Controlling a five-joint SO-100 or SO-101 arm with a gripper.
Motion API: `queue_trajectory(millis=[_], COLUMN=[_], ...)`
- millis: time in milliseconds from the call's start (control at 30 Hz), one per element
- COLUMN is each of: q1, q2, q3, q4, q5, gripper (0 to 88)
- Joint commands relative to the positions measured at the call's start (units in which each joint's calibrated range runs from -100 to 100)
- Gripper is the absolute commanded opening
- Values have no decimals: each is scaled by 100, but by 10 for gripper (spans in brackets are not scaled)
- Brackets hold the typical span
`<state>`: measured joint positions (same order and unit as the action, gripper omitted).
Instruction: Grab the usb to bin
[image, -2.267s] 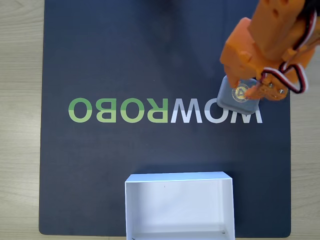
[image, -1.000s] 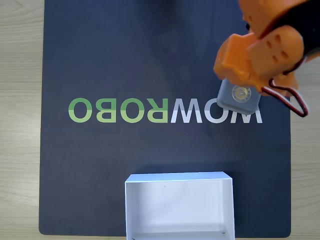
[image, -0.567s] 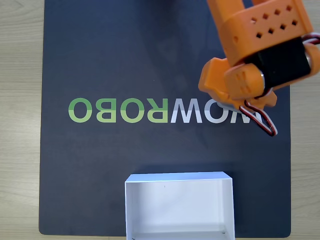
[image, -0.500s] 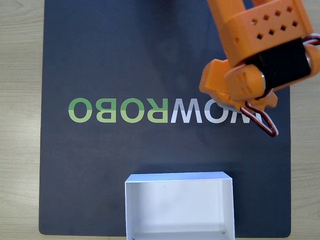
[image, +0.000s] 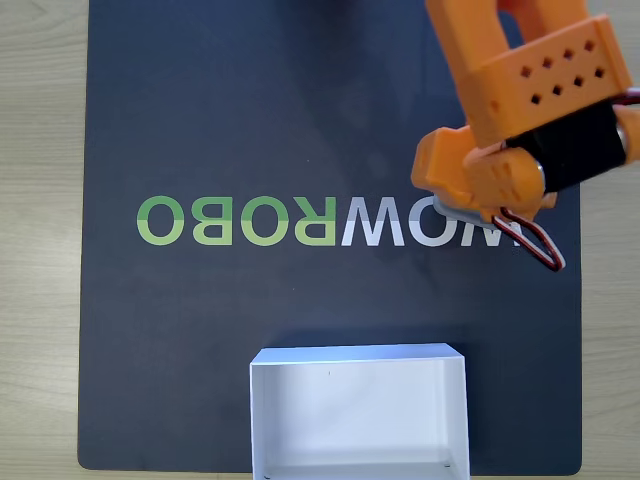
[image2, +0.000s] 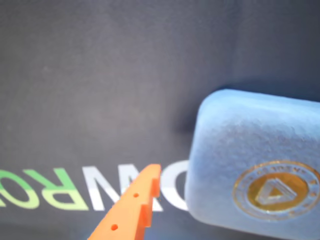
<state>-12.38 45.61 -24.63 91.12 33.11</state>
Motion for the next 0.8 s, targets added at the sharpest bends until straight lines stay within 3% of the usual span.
queue_trajectory(millis=[0,167,767], q1=[-50,-58,-58], q2=[13,81,90], q3=[-193,-247,-247], q4=[-20,-3,41], q5=[-4,-19,-25], gripper=[468,455,169])
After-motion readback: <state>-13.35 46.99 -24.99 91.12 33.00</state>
